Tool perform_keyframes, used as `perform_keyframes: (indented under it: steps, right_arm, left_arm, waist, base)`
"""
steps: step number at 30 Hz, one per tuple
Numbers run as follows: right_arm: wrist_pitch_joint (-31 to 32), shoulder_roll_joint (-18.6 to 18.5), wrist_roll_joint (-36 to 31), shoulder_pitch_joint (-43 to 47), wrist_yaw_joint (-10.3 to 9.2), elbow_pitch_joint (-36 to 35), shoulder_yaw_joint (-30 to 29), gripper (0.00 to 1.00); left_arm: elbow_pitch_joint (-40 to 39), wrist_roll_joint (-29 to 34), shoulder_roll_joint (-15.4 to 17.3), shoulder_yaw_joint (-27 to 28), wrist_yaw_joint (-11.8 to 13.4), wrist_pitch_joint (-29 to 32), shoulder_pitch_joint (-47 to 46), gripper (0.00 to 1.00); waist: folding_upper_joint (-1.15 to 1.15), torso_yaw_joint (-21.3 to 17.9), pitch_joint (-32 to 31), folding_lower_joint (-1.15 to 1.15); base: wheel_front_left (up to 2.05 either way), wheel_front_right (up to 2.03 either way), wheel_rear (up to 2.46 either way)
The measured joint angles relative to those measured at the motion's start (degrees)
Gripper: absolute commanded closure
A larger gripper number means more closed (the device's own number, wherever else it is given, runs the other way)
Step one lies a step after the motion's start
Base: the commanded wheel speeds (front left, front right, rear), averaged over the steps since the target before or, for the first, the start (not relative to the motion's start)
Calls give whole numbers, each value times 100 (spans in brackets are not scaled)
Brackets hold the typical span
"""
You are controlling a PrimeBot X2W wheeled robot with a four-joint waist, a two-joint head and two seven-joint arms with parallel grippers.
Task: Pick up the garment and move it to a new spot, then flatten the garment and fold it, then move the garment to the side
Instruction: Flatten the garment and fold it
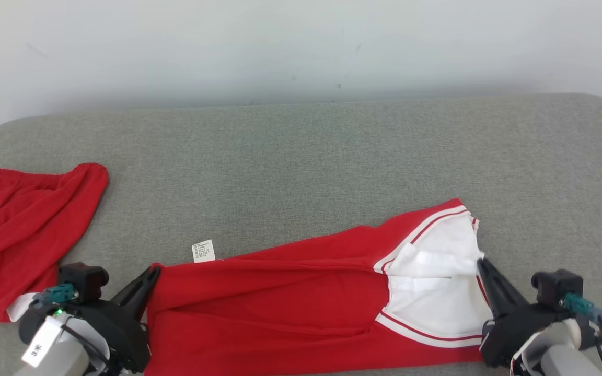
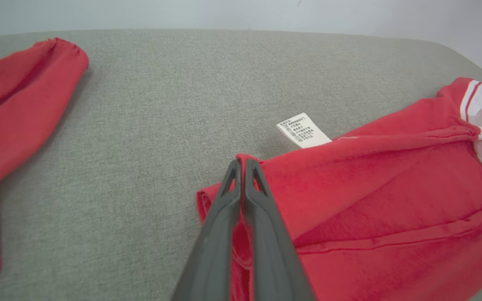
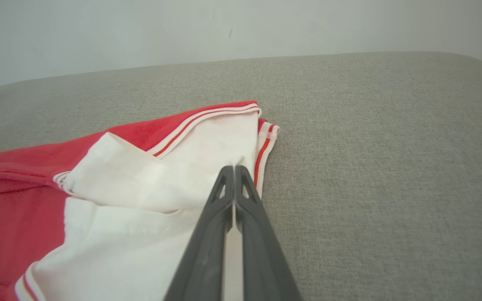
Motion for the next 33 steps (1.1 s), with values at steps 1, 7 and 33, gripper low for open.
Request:
perform_keyframes:
  steps: [1, 7, 33]
  right_arm:
    - [0, -1, 4, 73, 0, -42, 14, 100]
    - [0, -56, 51, 466, 0, -190, 33, 100]
    - [294, -221, -149, 896, -110, -241, 269, 100]
  left_arm:
    - [2, 2, -23, 0, 20, 0, 19, 100]
    - [-2, 112, -133, 36, 91, -1, 127, 100]
    - [87, 431, -367, 274, 233, -1, 645, 100]
  waist:
    - [0, 14, 0, 0]
    - [0, 127, -33, 0]
    - [0, 124, -263, 1]
  base:
    - [0, 0, 0]
    - [0, 0, 0]
    - [0, 0, 0]
